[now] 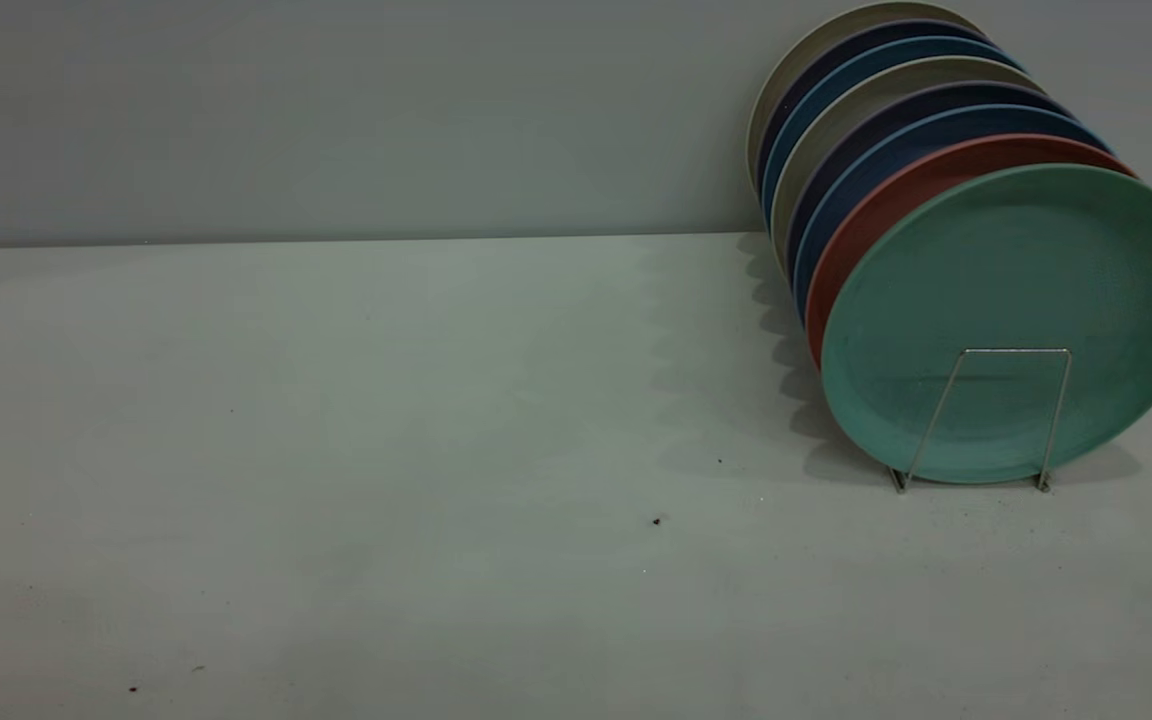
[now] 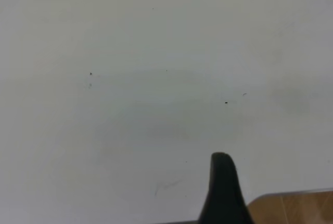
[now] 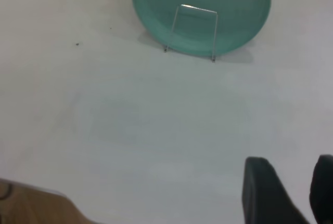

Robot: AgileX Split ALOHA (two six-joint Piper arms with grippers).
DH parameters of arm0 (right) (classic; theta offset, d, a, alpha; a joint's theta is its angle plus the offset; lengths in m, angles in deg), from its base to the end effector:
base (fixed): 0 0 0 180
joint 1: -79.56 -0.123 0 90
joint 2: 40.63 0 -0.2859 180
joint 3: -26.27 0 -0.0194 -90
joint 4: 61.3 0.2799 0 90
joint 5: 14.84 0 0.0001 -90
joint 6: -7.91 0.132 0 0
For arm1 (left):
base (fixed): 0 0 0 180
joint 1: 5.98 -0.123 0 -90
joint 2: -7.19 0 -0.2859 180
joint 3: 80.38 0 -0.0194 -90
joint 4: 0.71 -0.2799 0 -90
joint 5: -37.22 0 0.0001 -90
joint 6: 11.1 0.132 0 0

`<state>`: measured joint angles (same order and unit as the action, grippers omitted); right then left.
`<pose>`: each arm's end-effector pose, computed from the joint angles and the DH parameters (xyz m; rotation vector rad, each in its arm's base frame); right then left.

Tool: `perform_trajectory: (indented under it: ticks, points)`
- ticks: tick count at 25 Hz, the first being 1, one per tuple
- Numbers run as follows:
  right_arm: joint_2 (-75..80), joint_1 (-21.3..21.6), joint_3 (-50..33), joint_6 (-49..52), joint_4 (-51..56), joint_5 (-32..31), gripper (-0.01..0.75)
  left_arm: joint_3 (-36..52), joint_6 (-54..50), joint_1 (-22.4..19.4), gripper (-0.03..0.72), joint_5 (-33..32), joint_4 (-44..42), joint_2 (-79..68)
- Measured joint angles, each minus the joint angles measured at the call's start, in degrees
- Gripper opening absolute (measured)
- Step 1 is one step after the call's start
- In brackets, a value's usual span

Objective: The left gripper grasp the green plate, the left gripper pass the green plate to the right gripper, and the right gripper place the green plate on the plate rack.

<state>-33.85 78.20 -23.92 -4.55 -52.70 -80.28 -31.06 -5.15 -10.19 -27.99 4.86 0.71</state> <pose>0.0504 0.0192 0.2559 -0.2693 2.1100 0.0681 0.0500 -0.0080 0.2610 0.0417 2.1075 -0.0114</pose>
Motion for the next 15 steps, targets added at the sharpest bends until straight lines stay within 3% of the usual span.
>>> perform_trajectory:
  ticks: [15]
  points:
    - [0.0,0.0,0.0,8.08,-7.05,0.0,0.237,0.0,0.0,0.0,0.563,0.0,0.0,0.0]
